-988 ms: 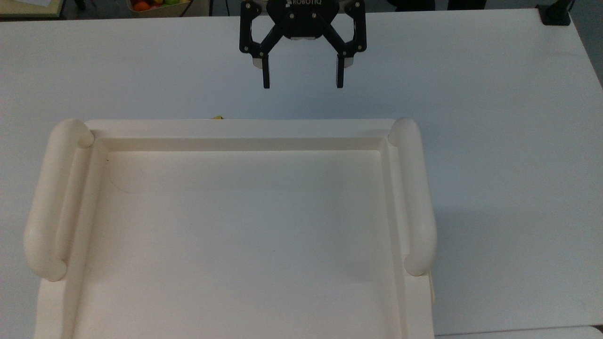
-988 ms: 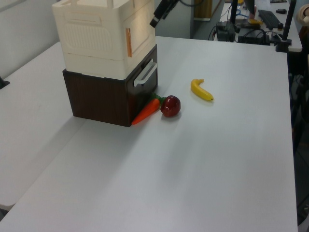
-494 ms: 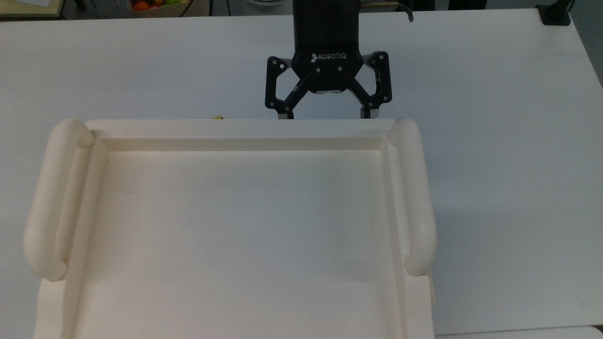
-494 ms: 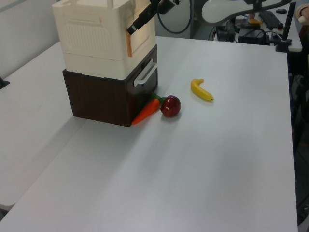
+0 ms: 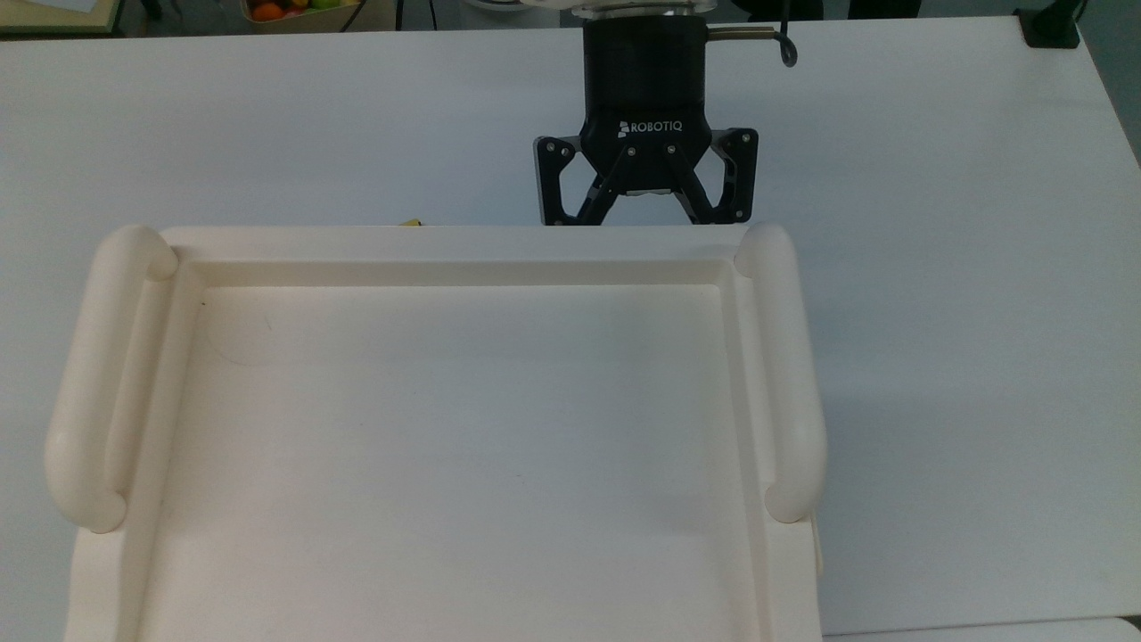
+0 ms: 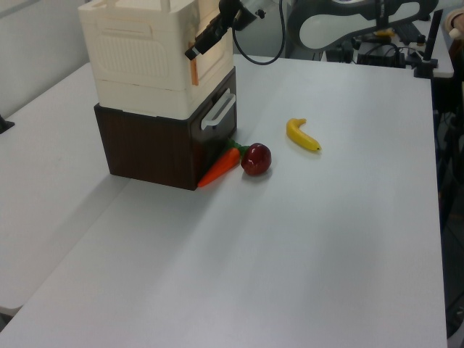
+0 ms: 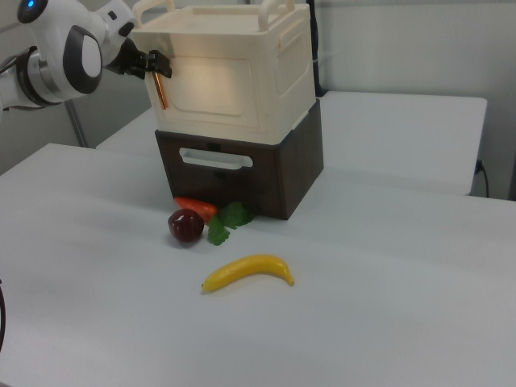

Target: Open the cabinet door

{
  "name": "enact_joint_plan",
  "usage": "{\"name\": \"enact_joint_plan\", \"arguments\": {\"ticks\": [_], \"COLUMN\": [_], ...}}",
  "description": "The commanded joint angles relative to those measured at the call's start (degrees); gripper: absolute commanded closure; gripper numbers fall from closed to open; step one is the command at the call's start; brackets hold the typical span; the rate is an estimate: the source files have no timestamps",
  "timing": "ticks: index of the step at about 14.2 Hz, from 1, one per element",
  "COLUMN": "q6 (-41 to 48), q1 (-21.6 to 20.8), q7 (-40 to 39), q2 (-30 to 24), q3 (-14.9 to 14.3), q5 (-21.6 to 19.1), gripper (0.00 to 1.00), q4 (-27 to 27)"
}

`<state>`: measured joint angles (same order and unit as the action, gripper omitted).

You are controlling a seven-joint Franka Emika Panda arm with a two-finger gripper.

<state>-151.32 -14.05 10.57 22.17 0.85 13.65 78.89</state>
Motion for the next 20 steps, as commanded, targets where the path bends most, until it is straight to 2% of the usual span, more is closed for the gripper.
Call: {"name": "enact_joint_plan", "arguments": {"ticks": [1, 2, 3, 6, 9, 14, 15, 20], "q6": [-0.12, -0.12, -0.12, 0.76, 5.31, 7.44, 7.44, 9.81], "q1": [-0.72, -0.80, -0.98, -0.98, -0.98, -0.98, -0.98, -0.98], "q7": [1.74, 2.78, 4.10, 5.52, 5.52, 5.69, 5.69, 6.83], "q2": [-0.63, -0.89, -1.07, -2.56, -4.23, -5.29, -5.29, -5.99], "q3": [-0.33, -0.41, -0.41, -0.33, -0.33, -0.24, -0.24, -0.24], "q5": [1.38, 1.46, 1.55, 1.55, 1.11, 0.50, 0.50, 0.50], "gripper": [0.47, 0.51, 0.59, 0.70, 0.84, 0.89, 0.94, 0.94], "q4": [1.35, 1.88, 1.97, 3.72, 4.78, 4.96, 4.96, 5.05]}}
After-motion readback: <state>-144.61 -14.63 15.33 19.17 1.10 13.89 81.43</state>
